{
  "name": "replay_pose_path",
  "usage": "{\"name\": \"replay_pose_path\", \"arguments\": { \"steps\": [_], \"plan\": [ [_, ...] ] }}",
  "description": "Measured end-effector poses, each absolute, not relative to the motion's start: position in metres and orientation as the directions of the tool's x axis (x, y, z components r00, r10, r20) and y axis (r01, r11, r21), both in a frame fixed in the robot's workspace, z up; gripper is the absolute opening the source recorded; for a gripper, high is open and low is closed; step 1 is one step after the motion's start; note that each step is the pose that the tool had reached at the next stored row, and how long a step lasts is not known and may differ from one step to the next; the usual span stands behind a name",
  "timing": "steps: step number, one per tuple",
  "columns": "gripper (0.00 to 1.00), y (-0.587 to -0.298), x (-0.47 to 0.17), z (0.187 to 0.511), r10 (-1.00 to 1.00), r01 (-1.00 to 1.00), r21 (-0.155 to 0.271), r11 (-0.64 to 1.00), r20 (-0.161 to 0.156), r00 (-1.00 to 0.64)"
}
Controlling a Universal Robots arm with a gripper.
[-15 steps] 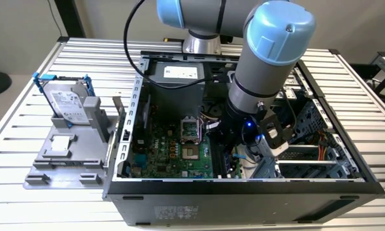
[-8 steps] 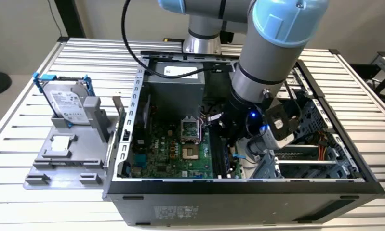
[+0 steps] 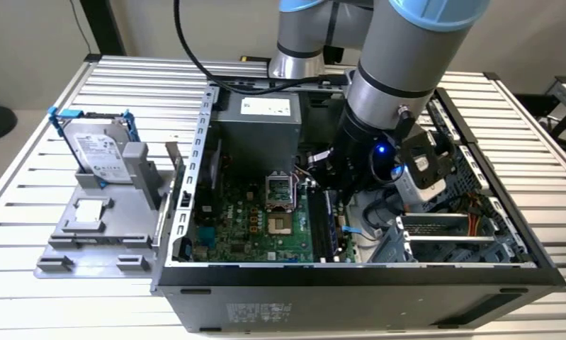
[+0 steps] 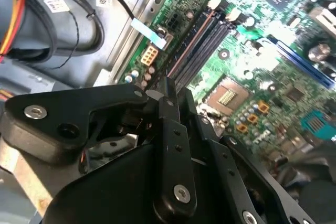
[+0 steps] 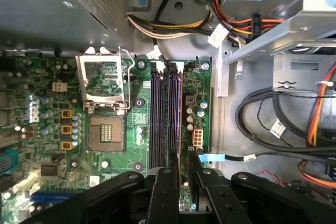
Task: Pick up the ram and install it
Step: 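Insert the ram into the slot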
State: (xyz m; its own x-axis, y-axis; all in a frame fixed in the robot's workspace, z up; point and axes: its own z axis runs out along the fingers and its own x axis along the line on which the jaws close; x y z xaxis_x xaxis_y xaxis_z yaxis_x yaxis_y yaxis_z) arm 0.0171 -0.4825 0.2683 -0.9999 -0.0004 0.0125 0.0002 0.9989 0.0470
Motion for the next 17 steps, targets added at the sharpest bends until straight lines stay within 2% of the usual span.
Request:
{"name": "replay_pose_path", "arguments": {
  "steps": [4, 5, 17],
  "plan": [
    [1.0, -0.4825, 0.0171, 0.2683, 0.0, 0.0, 0.047, 0.999, 0.013, -1.0],
    [0.0, -0.4825, 0.0171, 0.2683, 0.0, 0.0, 0.047, 0.999, 0.013, -1.0],
    [0.0, -0.4825, 0.0171, 0.2684, 0.0, 0.0, 0.047, 0.999, 0.013, -1.0]
  ]
}}
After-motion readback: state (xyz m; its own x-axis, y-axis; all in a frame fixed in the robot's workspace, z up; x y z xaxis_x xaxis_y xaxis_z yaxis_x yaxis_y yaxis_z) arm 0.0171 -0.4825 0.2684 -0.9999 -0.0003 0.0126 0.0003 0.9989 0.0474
